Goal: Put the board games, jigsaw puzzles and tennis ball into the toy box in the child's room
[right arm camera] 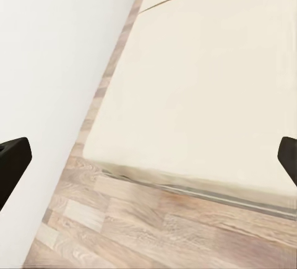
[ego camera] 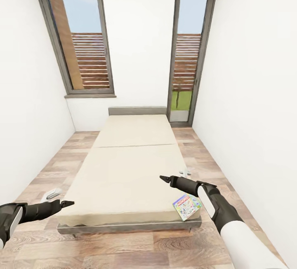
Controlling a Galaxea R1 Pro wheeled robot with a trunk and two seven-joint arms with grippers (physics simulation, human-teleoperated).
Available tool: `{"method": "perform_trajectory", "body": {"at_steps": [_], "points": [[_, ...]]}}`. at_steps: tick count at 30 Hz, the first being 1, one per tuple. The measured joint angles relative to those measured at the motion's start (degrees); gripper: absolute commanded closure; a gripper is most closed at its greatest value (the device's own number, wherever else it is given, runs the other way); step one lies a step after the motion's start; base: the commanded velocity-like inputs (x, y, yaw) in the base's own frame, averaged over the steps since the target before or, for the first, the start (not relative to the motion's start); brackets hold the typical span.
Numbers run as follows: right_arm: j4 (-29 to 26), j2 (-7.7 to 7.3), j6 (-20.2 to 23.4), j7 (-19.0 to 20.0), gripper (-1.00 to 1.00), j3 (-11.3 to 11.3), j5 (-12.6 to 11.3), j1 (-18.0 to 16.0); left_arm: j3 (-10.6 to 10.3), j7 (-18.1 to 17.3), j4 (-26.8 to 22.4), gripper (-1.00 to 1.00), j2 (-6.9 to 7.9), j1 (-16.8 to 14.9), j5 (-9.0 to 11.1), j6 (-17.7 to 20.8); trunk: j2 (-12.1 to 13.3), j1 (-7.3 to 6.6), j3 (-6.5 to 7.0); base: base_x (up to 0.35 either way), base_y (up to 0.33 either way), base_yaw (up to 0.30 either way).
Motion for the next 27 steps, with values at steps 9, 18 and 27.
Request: {"method": "perform_trajectory", "body": {"at_steps": [9,18,27], "points": [[-0.2,-0.06,-0.4,-0.1,-1.00,0.0,-0.1,0.0,0.0,-0.2,0.0,-1.00,0.09,0.0,0.0,0.0,0.0,0.01,0.00,0.024,-0.035,0.163],[-0.2,-0.10,-0.7,-0.1,-1.00,-0.1,-0.2,0.0,0.0,-0.1,0.0,-1.00,0.09,0.0,0.0,0.0,0.0,0.01,0.00,0.001,-0.001,0.008],[0.1,-0.07,-0.7,-0.2,-1.00,-4.8,-0.4,0.0,0.0,-0.2,0.0,-1.00,0.11,0.0,0.0,0.0,0.0,0.01,0.00,0.000,0.000,0.000]]}}
